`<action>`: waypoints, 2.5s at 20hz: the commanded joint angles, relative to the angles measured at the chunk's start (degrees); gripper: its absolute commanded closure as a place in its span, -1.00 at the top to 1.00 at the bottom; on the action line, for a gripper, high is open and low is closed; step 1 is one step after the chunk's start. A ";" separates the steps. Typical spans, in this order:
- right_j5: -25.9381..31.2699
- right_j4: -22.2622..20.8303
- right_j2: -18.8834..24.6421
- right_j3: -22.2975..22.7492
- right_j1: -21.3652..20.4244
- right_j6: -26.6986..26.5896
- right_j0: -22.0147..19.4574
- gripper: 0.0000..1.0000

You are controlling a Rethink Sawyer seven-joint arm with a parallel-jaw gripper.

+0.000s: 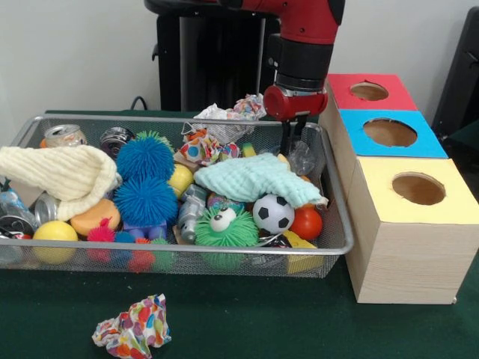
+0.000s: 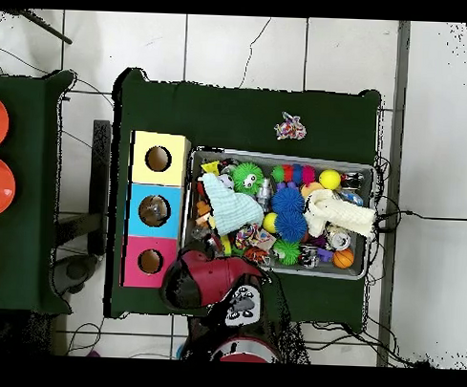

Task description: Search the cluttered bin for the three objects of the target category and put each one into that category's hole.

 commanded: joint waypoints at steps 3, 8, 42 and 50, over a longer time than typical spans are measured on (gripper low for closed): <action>6.69 3.87 4.14 0.56 -4.60 10.93 -2.29 -1.00; 9.77 4.15 5.14 1.74 -8.01 9.77 -3.02 -1.00; 16.58 4.97 10.11 5.11 -17.81 8.54 -6.68 -1.00; 15.91 4.95 11.15 6.24 -18.90 9.00 -7.67 -1.00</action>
